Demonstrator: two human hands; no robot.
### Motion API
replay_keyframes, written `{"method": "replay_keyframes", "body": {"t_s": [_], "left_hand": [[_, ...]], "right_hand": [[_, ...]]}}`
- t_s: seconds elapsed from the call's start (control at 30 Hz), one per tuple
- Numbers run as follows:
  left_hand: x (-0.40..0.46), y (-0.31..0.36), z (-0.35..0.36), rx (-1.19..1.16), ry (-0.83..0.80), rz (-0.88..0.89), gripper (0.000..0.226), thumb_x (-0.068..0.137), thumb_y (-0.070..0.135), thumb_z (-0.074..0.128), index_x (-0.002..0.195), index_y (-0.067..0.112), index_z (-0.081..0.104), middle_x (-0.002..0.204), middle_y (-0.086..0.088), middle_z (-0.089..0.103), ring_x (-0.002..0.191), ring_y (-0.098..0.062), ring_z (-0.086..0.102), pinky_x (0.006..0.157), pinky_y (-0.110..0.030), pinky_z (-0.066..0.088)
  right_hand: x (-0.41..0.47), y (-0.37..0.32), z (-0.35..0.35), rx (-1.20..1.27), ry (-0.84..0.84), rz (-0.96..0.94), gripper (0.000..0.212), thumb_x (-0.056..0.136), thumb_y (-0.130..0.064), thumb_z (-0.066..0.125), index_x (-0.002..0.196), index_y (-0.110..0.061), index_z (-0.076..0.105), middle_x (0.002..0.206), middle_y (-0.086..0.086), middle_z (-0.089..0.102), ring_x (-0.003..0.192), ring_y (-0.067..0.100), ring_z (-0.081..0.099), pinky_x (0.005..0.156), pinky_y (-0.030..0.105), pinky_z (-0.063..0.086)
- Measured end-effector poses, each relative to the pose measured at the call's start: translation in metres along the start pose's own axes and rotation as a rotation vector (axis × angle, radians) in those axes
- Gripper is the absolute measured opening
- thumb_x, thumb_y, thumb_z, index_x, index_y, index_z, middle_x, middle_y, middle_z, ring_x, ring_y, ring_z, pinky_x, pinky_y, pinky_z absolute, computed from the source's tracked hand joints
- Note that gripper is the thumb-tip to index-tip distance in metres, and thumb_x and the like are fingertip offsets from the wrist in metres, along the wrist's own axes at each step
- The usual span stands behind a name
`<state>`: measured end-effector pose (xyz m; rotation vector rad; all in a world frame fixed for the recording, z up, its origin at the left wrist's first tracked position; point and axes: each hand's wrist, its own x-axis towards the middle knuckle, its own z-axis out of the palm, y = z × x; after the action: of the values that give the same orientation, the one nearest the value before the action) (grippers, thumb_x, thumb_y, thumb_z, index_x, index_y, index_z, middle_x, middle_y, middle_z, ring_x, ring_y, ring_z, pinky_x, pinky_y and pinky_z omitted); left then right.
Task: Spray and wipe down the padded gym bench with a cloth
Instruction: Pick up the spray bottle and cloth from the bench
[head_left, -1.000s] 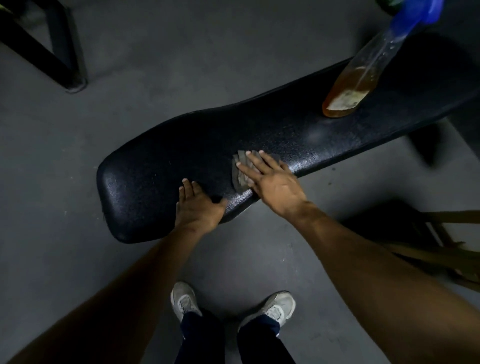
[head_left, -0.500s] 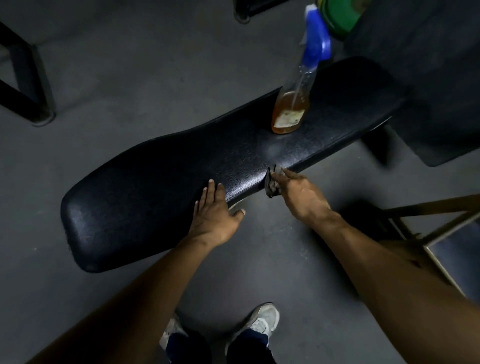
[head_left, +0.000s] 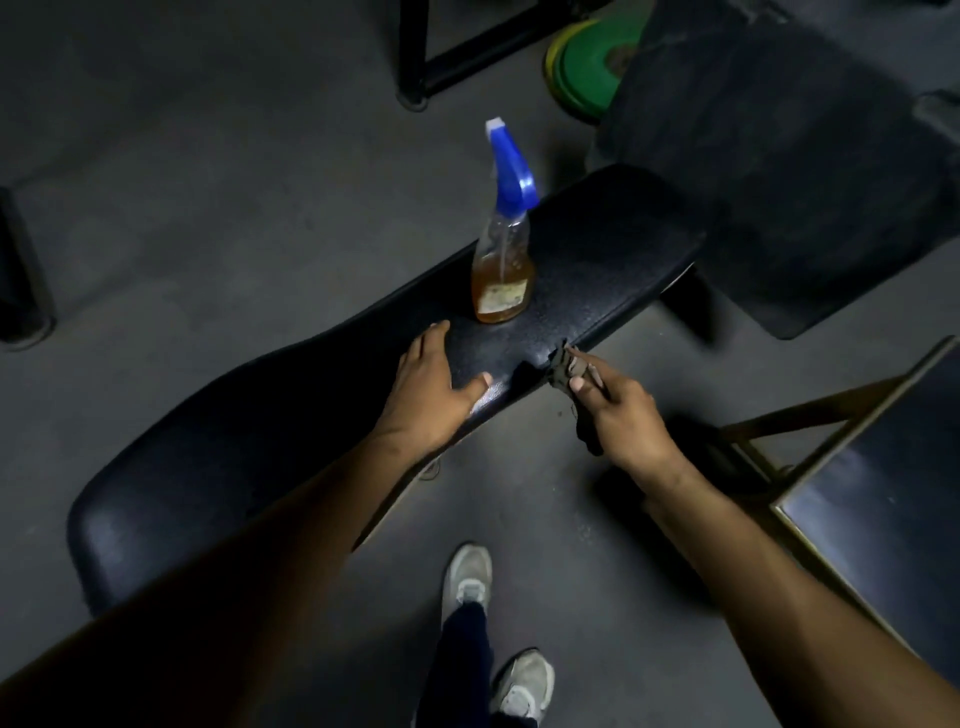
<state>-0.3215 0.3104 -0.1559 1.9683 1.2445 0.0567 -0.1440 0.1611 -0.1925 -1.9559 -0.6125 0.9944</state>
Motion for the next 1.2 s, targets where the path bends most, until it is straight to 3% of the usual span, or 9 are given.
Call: {"method": "replay_keyframes", "body": {"t_s": [0.13, 0.3, 0.43, 0.57, 0.67, 0.83, 1.0, 1.1, 1.2], "left_hand": [[0.047, 0.024, -0.012, -0.107, 0.069, 0.009, 0.094, 0.082, 0.039, 0.077, 0.155, 0.016, 0.023, 0.159, -0.010, 0.030, 0.145, -0.027, 0.032, 0.119, -0.044, 0.031], [0.097, 0.047, -0.015, -0.150, 0.068, 0.026, 0.099, 0.080, 0.034, 0.080, 0.156, 0.015, 0.018, 0.161, -0.008, 0.025, 0.146, -0.025, 0.030, 0.117, -0.034, 0.027], [0.125, 0.055, -0.013, -0.179, 0.065, 0.060, 0.088, 0.076, 0.035, 0.083, 0.148, 0.018, 0.034, 0.147, -0.005, 0.046, 0.132, -0.022, 0.048, 0.108, -0.029, 0.037], [0.140, 0.052, -0.009, -0.151, 0.062, 0.085, 0.052, 0.077, 0.031, 0.082, 0.121, 0.018, 0.058, 0.111, 0.003, 0.069, 0.101, -0.017, 0.065, 0.088, -0.028, 0.049], [0.143, 0.049, -0.005, -0.170, 0.047, 0.119, 0.042, 0.072, 0.042, 0.080, 0.107, 0.023, 0.069, 0.097, 0.008, 0.074, 0.093, -0.012, 0.071, 0.089, -0.035, 0.056], [0.133, 0.060, 0.009, -0.131, 0.050, 0.172, 0.038, 0.071, 0.046, 0.080, 0.100, 0.025, 0.071, 0.091, 0.009, 0.075, 0.084, -0.007, 0.070, 0.084, -0.042, 0.059], [0.095, 0.111, 0.039, -0.116, 0.022, 0.219, 0.038, 0.071, 0.046, 0.080, 0.101, 0.024, 0.073, 0.091, 0.010, 0.075, 0.086, -0.005, 0.071, 0.085, -0.037, 0.059], [0.061, 0.156, 0.063, -0.115, -0.015, 0.273, 0.034, 0.071, 0.041, 0.083, 0.098, 0.023, 0.075, 0.086, 0.010, 0.075, 0.083, -0.004, 0.071, 0.082, -0.034, 0.059], [0.026, 0.204, 0.088, -0.086, -0.062, 0.328, 0.031, 0.071, 0.042, 0.084, 0.094, 0.022, 0.075, 0.082, 0.009, 0.075, 0.081, -0.005, 0.070, 0.078, -0.030, 0.057]], "right_hand": [[0.006, -0.026, -0.018, 0.294, 0.019, 0.002, 0.017, 0.111, -0.025, 0.052, 0.114, -0.029, 0.068, 0.071, 0.009, 0.052, 0.059, 0.023, 0.048, 0.054, 0.033, 0.037], [0.020, -0.057, -0.033, 0.546, 0.087, 0.152, 0.024, 0.110, -0.036, 0.055, 0.116, -0.017, 0.069, 0.102, 0.014, 0.072, 0.090, 0.029, 0.067, 0.082, 0.046, 0.062], [0.037, -0.061, -0.037, 0.699, 0.095, 0.237, 0.031, 0.104, -0.039, 0.064, 0.123, -0.015, 0.068, 0.109, 0.013, 0.077, 0.097, 0.028, 0.073, 0.095, 0.051, 0.061], [0.048, -0.054, -0.036, 0.687, 0.134, 0.215, 0.032, 0.100, -0.016, 0.071, 0.130, -0.008, 0.065, 0.110, 0.011, 0.075, 0.092, 0.023, 0.074, 0.081, 0.043, 0.065], [0.047, -0.041, -0.037, 0.714, 0.162, 0.215, 0.031, 0.102, -0.007, 0.065, 0.132, -0.004, 0.062, 0.103, 0.013, 0.075, 0.079, 0.023, 0.071, 0.066, 0.037, 0.062], [0.033, -0.027, -0.056, 0.804, 0.219, 0.273, 0.015, 0.107, -0.008, 0.055, 0.116, -0.015, 0.065, 0.089, 0.010, 0.073, 0.073, 0.023, 0.069, 0.062, 0.037, 0.064], [-0.003, -0.013, -0.100, 0.806, 0.273, 0.262, 0.023, 0.110, -0.012, 0.050, 0.124, -0.017, 0.067, 0.103, 0.017, 0.071, 0.082, 0.031, 0.066, 0.068, 0.042, 0.063], [-0.035, -0.002, -0.133, 0.812, 0.332, 0.212, 0.029, 0.109, -0.010, 0.047, 0.119, -0.021, 0.073, 0.089, 0.009, 0.076, 0.080, 0.031, 0.053, 0.068, 0.036, 0.050], [-0.073, 0.015, -0.175, 0.812, 0.384, 0.211, 0.032, 0.109, -0.009, 0.046, 0.125, -0.018, 0.073, 0.104, -0.001, 0.081, 0.087, 0.022, 0.069, 0.069, 0.031, 0.049]]}}
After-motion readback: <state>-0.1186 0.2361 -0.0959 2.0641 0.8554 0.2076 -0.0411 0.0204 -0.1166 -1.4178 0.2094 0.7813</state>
